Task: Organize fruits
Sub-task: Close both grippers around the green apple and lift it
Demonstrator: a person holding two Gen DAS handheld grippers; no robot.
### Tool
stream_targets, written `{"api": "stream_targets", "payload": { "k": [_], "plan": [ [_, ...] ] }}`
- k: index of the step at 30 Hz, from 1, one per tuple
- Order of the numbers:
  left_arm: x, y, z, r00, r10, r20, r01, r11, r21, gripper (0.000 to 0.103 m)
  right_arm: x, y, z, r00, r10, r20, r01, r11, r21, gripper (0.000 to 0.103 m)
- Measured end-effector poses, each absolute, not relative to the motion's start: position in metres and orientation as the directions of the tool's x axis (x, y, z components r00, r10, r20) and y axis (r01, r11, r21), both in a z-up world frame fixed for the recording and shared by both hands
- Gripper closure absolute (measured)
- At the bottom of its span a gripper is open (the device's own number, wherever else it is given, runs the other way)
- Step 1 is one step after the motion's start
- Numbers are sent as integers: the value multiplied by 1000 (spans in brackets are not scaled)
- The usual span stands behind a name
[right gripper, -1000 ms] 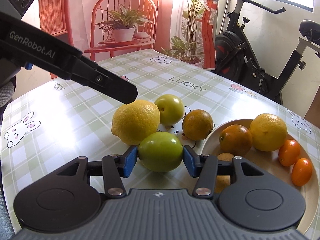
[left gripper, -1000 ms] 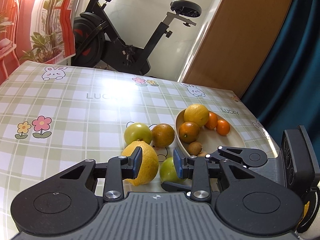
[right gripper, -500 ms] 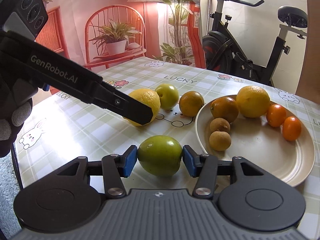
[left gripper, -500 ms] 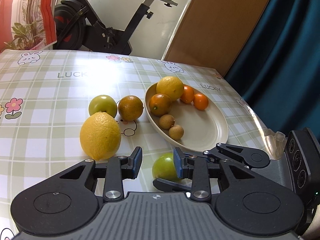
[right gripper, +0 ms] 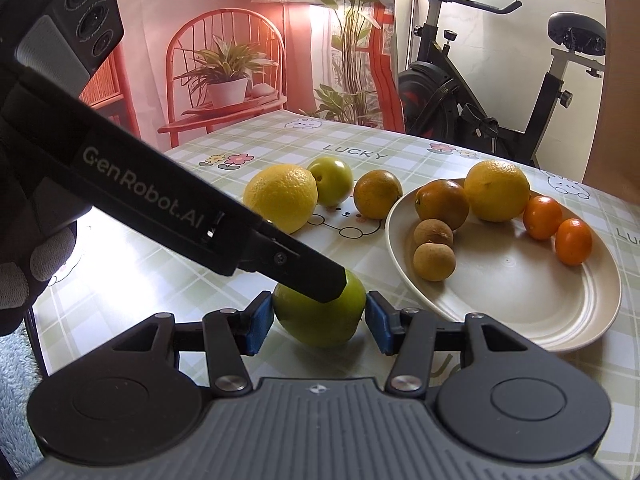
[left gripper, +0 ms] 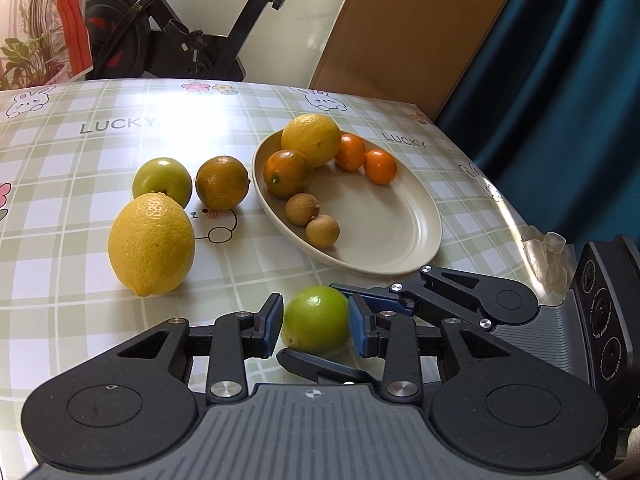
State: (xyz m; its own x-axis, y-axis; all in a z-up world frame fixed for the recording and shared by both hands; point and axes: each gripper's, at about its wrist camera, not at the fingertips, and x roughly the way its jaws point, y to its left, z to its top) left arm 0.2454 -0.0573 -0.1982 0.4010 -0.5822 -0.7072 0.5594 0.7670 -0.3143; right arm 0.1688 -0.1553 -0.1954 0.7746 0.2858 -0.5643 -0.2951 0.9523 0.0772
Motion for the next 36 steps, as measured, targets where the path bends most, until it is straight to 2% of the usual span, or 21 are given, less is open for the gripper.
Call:
{"api": "stream_targets", "payload": {
  "k": [23, 27, 36],
  "plan": [
    [240, -60, -205, 402, -589, -701, 524, 776, -352, 59, 164, -164, -193, 771, 283, -570, -257, 958, 128, 47],
    [241, -62, -209, 402, -586, -704, 525, 777, -347, 51, 164, -164, -193, 767, 286, -574, -255, 957, 137, 49],
    [234, -68, -212, 397, -579, -712, 537, 776, -331, 55, 165, -163, -194, 763, 280, -583, -251, 959, 133, 51]
  ]
}}
